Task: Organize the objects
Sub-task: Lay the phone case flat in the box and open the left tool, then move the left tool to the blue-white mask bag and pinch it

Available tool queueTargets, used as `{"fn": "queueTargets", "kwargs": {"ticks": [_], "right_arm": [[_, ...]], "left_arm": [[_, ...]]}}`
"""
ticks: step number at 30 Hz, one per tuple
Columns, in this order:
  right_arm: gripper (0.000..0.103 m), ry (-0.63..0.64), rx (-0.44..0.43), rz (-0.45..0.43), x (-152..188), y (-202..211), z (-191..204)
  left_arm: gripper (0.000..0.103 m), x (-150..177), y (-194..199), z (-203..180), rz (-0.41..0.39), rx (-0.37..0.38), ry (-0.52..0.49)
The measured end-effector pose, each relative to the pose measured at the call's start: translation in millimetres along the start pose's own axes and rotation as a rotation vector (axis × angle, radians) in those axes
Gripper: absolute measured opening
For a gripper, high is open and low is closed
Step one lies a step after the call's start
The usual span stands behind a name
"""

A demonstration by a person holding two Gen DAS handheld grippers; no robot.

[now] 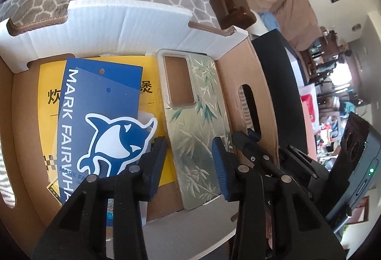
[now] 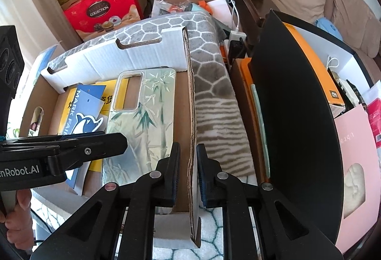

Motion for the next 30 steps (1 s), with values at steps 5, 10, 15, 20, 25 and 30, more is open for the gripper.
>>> {"fn": "queueTargets", "kwargs": {"ticks": [5, 10, 15, 20, 25, 30], "right_arm": [[0.014, -0.002, -0.012, 0.003, 0.8, -1.1, -1.5], [0.014, -0.014, -0.020, 0.013, 3.0, -5.9, -4.0], [0.014, -0.014, -0.020, 0.012, 3.3, -6.2, -2.8], [0.014, -0.019, -0.023, 0.006, 2.2, -3.7, -2.9], [0.014, -0.015, -0.022, 0.002, 0.7, -1.6, -4.0], [0.011, 0.005, -0.015, -0.003, 0.6, -0.6, -2.9]], "left_arm": [[0.053, -0.1, 8.4, 3.9, -0.003, 0.027, 0.020], [0.066, -2.5, 40.4, 1.8, -0.086, -0.023, -0.042], [0.077, -7.5, 74.2, 5.2, -0.160, -0.065, -0.072], [0.080, -15.2, 105.7, 23.4, -0.211, -0.093, -0.039], [0.081, -20.4, 139.4, 55.9, -0.253, -0.164, -0.016], [0.081, -24.9, 178.1, 99.5, -0.305, -0.266, 0.012]]}}
Point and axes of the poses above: each gripper's, at about its wrist camera, not at the fingertips, and y roughly against the way its jaws point, z to its left, x to its underside, the point moved 7 cm from there along -y, roughly the way its jaws point, and after that the axes turned 2 degrees about y, right-handed, at the moved point
